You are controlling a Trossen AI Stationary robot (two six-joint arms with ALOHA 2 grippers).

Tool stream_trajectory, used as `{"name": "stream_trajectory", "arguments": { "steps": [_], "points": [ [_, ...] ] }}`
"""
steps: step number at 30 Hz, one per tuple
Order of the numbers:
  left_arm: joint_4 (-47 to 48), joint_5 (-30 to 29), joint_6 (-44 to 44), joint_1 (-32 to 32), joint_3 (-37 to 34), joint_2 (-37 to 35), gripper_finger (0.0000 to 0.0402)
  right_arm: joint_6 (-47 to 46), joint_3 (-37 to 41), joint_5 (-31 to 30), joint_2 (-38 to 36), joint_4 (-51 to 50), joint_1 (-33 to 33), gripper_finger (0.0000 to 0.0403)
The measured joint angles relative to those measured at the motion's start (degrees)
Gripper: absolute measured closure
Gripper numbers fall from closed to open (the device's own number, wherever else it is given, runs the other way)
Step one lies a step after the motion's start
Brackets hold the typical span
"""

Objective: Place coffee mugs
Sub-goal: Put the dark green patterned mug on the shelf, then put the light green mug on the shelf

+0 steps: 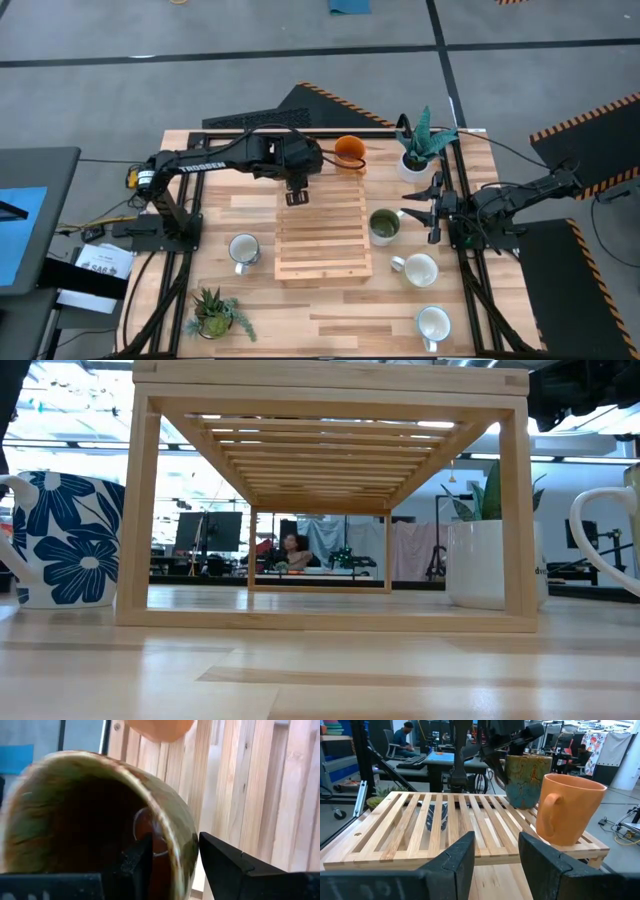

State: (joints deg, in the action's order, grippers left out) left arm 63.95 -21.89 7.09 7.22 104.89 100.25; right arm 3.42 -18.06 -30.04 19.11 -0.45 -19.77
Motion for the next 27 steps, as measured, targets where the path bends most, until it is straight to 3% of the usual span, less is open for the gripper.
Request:
{"name": "stream_trajectory", "arguments": {
  "steps": [13, 16, 21, 27],
  "points": [
    [3.2, -0.1, -0.7, -0.1, 12.8, -0.1, 0.0255, 0.0, 0.0, 0.0, 0.0, 0.0, 0.0, 0.0226],
    [2.4, 3.5, -2.9, -0.1, 12.7, -2.1, 0.0255, 0.0, 0.0, 0.0, 0.0, 0.0, 0.0, 0.0226],
    [-8.6, 7.6, -3.6, -1.5, 2.2, -11.0, 0.0255, -0.4, 0.0, 0.0, 0.0, 0.0, 0.0, 0.0226],
    [-34.3, 7.7, -1.9, -5.6, -26.4, -30.4, 0.0255, -0.4, 0.0, 0.0, 0.0, -0.4, 0.0, 0.0226]
  ]
}}
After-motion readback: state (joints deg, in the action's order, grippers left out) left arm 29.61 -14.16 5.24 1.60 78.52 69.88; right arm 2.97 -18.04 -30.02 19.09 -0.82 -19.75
